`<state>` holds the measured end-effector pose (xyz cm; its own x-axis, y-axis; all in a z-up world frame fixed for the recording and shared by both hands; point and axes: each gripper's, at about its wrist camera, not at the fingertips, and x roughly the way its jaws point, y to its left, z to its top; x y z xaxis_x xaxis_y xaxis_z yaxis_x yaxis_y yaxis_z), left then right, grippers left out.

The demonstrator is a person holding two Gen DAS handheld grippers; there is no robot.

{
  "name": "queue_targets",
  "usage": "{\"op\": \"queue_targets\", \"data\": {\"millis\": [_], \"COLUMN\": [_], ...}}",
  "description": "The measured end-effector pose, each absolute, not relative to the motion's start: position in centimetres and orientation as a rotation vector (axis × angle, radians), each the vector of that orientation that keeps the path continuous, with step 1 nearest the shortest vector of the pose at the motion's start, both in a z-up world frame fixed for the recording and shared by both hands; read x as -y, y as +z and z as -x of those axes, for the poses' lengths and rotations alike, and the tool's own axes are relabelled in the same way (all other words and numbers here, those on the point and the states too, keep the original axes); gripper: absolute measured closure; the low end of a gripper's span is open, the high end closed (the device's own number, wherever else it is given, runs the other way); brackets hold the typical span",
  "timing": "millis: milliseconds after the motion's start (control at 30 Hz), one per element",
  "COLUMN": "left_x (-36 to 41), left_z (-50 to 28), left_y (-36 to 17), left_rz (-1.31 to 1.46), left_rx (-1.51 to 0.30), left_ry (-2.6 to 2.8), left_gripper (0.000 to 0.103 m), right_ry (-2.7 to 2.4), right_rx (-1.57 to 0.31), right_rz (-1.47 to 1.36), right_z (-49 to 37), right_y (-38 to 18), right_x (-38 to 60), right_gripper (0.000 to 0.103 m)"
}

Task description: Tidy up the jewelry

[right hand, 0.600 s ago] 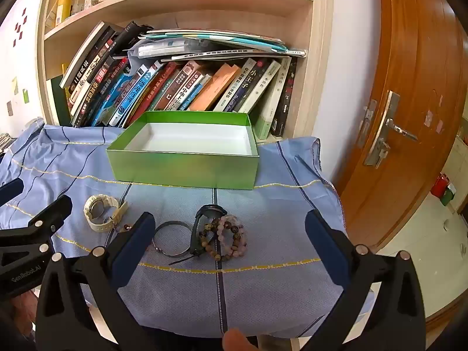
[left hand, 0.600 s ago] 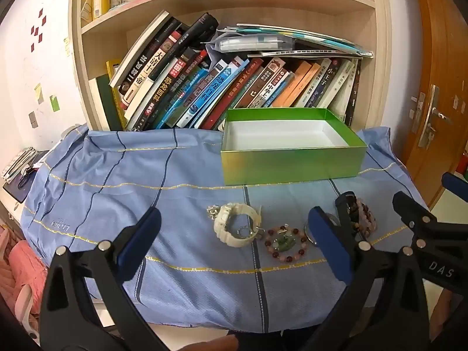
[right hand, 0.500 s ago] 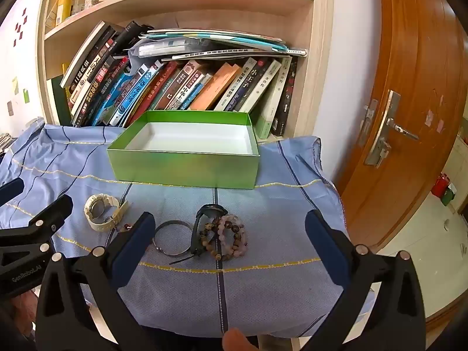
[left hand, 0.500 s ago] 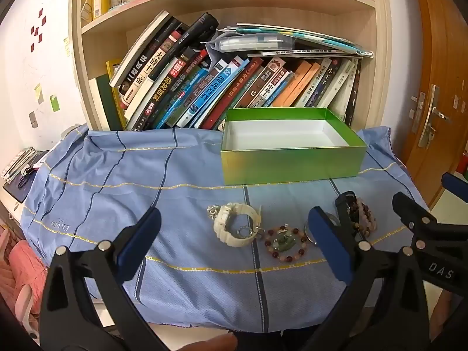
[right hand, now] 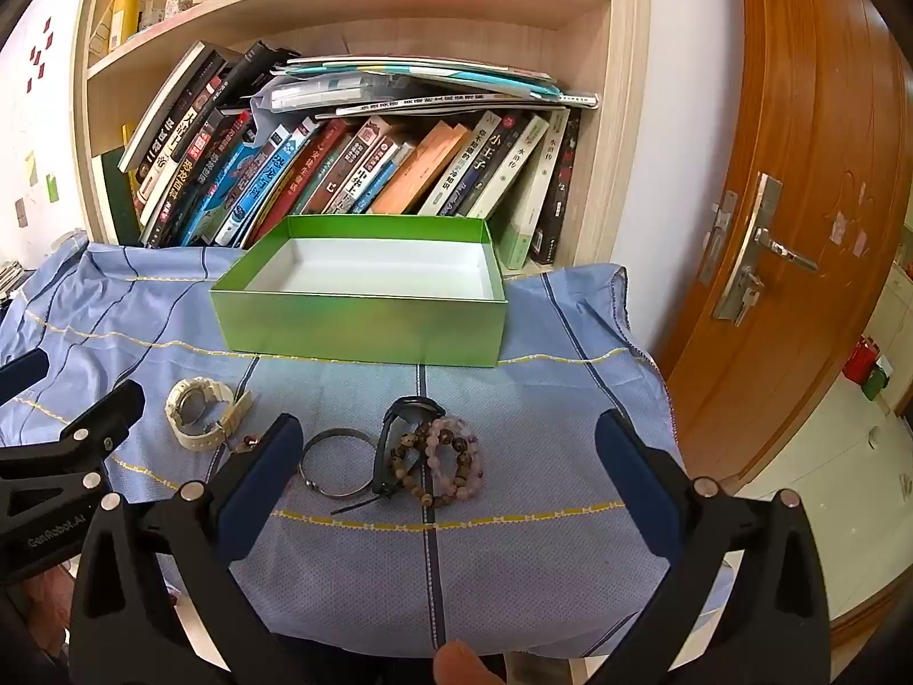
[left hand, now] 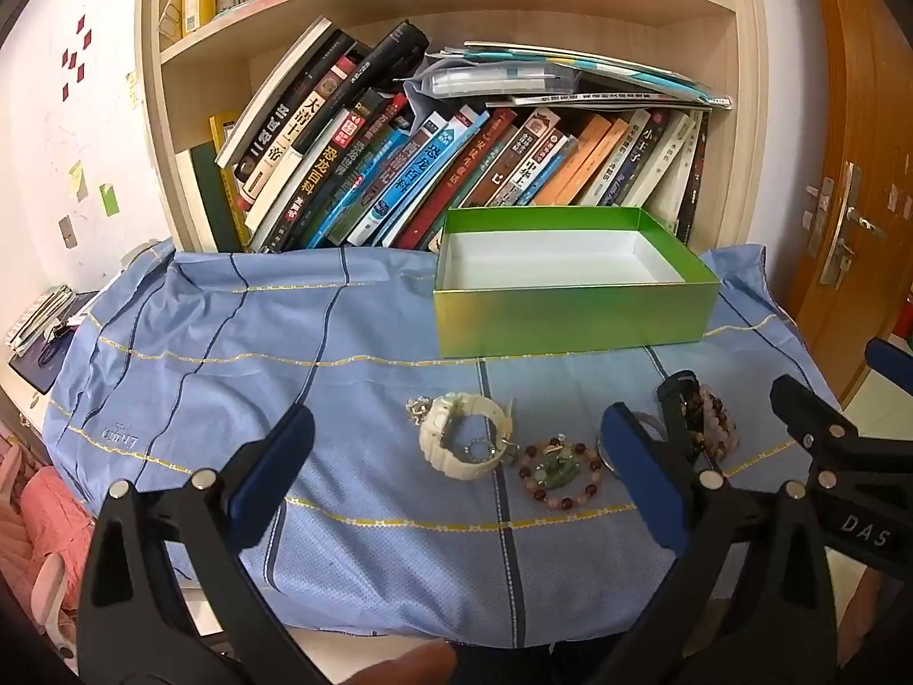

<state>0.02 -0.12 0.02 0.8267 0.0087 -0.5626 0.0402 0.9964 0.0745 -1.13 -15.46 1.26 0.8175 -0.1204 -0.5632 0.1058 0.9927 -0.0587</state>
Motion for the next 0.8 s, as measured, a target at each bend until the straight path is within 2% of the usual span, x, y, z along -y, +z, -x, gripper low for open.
{"op": "queue_targets", "data": {"millis": [800], "left_x": [0.1], "left_z": [-0.32], "left_y": [-0.23], "left_rz": [-0.087], "left_rx": [-0.603], "left_ry": [-0.018], "left_gripper": [0.004], "right_ry": [-0.119], "right_rx": [-0.603], "right_rz": [0.022], "right_z": [1.22], "right_y": [1.27], "right_x": [15.45], "right_gripper": [0.003]}}
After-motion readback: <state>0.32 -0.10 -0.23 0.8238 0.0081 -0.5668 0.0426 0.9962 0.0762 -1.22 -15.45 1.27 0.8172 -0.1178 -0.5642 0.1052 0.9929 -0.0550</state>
